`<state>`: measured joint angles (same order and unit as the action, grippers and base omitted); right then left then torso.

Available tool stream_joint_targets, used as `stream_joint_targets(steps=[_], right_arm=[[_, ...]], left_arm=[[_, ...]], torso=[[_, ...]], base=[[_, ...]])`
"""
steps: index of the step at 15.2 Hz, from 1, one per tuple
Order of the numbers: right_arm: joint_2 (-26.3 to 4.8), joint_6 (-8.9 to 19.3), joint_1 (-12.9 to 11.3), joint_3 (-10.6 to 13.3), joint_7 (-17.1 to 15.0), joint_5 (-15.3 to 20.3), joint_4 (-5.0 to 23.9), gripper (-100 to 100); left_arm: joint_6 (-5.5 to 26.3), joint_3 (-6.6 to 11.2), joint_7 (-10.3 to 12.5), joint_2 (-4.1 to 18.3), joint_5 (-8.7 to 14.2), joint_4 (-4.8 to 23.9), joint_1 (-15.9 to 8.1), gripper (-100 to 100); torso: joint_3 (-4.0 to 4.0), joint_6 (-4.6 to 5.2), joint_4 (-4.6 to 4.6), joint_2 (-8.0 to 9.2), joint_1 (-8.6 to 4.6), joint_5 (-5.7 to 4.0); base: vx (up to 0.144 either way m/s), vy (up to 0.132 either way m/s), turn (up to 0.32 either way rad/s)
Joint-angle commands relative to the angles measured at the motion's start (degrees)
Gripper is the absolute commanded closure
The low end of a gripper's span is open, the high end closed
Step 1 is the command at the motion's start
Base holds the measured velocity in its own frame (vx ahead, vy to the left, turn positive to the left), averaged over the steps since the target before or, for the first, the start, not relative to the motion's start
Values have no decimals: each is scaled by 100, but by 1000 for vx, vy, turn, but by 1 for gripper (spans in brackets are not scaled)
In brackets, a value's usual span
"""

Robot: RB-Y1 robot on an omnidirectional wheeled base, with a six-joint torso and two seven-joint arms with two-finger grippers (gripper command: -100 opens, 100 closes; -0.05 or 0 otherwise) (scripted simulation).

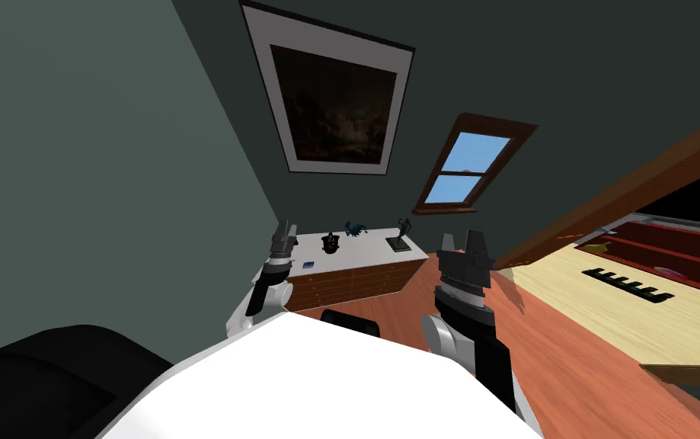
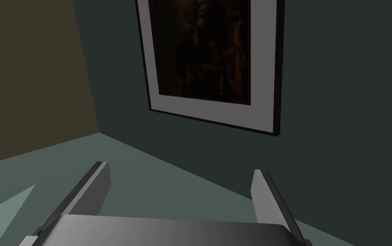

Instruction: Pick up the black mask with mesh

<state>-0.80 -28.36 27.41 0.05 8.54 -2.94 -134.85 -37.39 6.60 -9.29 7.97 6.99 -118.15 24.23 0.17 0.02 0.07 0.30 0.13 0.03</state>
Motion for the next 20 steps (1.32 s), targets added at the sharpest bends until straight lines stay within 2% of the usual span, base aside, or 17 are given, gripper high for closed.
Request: stream_joint_targets(steps=[1, 3, 4, 5, 6, 7, 9, 10, 11, 12, 13, 14, 15, 16, 18, 19, 20], right_arm=[[0, 0, 0, 0, 0, 0, 0, 0], [0, 0, 0, 0, 0, 0, 0, 0], [0, 0, -1, 0, 0, 0, 0, 0], [0, 0, 0, 0, 0, 0, 0, 0], [0, 0, 0, 0, 0, 0, 0, 0], [0, 0, 0, 0, 0, 0, 0, 0], [0, 0, 0, 0, 0, 0, 0, 0], [0, 0, 0, 0, 0, 0, 0, 0], [0, 0, 0, 0, 0, 0, 0, 0], [0, 0, 0, 0, 0, 0, 0, 0], [0, 0, -1, 0, 0, 0, 0, 0], [0, 0, 0, 0, 0, 0, 0, 0], [0, 0, -1, 0, 0, 0, 0, 0], [0, 0, 0, 0, 0, 0, 0, 0], [0, 0, 1, 0, 0, 0, 0, 0], [0, 0, 1, 0, 0, 0, 0, 0], [0, 0, 1, 0, 0, 0, 0, 0]], left_arm=[[14, 157, -69, 64, 11, 286, -131, -100], [-2, 276, -119, 105, 17, 559, -231, -100], [-2, 276, -119, 105, 17, 638, -231, -100], [-20, 401, -170, 144, 22, 839, -334, -100], [-20, 401, -170, 144, 22, 932, -334, -100], [-39, 531, -223, 180, 27, 1083, -442, -100], [-39, 531, -223, 180, 27, 1236, -442, -100], [-60, 664, -276, 212, 32, 1413, -552, -100], [-60, 664, -276, 212, 32, 1550, -552, -100], [-83, 800, -329, 244, 35, 1715, -664, -100], [-83, 800, -329, 244, 35, 1859, -664, -100], [-108, 937, -381, 275, 38, 2022, -778, -100], [-108, 937, -381, 275, 38, 2197, -778, -100], [-135, 1076, -432, 306, 39, 2352, -893, -100], [-135, 1076, -432, 306, 39, 2539, -893, -100], [-164, 1214, -481, 338, 39, 2714, -1009, -100], [-164, 1214, -481, 338, 39, 2855, -1009, -100]], torso=[[0, 0, 0, 0, 0, 0], [-1, 0, 0, -1, -2, 0], [0, 2, 0, 1, -3, -1], [1, 0, 0, 2, -4, -1], [2, 1, 0, 4, -2, -1], [2, 1, 1, 3, 0, 0], [2, 0, 1, 4, 0, 0], [0, -2, 0, -1, -1, 0], [-2, 1, -1, -3, -1, 0], [-2, 0, -1, -4, -1, 0], [-2, 4, -1, -2, -4, -1], [-1, 1, -1, -1, -4, -1], [0, 3, 0, 1, -3, -1], [0, 0, 0, 1, -1, 0], [-10, -1, -3, -19, -8, -1], [-13, -3, -5, -24, -7, -1], [-15, 1, -5, -26, -7, -2]], base=[[-66, 12, -180], [-76, 9, -168], [-79, 5, -166], [-83, 14, -177], [-78, 18, -167], [-82, 13, -231], [-68, 9, -131], [-60, 5, -139], [-61, 5, -158], [-74, -1, -284], [-75, 0, -239], [-84, 0, -264], [-75, 8, -180], [-33, -5, -130], [-2, -17, -78], [-11, -13, -152], [-13, -12, -165]])
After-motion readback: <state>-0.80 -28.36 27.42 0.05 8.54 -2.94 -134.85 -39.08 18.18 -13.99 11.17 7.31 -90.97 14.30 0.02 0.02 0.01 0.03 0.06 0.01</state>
